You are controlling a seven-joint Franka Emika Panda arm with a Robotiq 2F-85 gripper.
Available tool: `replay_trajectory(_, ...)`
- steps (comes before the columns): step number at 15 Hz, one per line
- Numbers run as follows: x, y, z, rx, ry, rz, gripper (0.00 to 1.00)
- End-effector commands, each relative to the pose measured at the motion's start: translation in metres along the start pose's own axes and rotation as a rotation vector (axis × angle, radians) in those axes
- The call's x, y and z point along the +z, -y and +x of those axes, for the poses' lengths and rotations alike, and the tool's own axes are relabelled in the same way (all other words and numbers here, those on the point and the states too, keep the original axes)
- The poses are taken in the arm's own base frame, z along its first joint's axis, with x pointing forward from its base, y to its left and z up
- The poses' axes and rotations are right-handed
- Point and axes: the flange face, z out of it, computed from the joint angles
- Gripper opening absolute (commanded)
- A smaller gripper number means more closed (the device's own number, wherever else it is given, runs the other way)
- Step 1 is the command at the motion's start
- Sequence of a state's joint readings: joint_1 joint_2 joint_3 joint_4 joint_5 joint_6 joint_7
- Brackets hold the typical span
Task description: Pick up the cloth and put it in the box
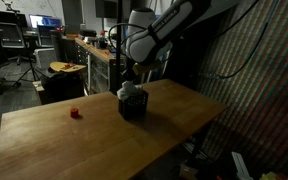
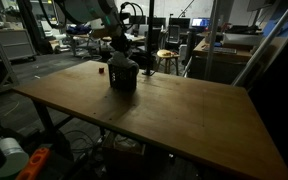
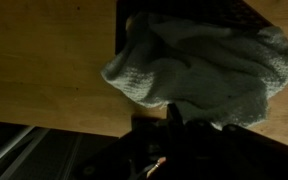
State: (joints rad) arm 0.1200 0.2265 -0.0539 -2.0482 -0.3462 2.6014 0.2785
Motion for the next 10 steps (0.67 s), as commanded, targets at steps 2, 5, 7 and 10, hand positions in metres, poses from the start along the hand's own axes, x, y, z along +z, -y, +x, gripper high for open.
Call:
replay_trajectory(2,-0.016,-0.010,-0.030,0.055,-0.015,0.009,0.04)
replay_trajectory(5,-0.012,-0.013,-0.045,0.076,0.000,0.009,0.04)
replay_trajectory(7,-0.009,-0.016,-0.053,0.089,0.012,0.010,0.04)
replay_trajectory(10,-0.001,-0.016,-0.064,0.096,0.037,0.005,0.04)
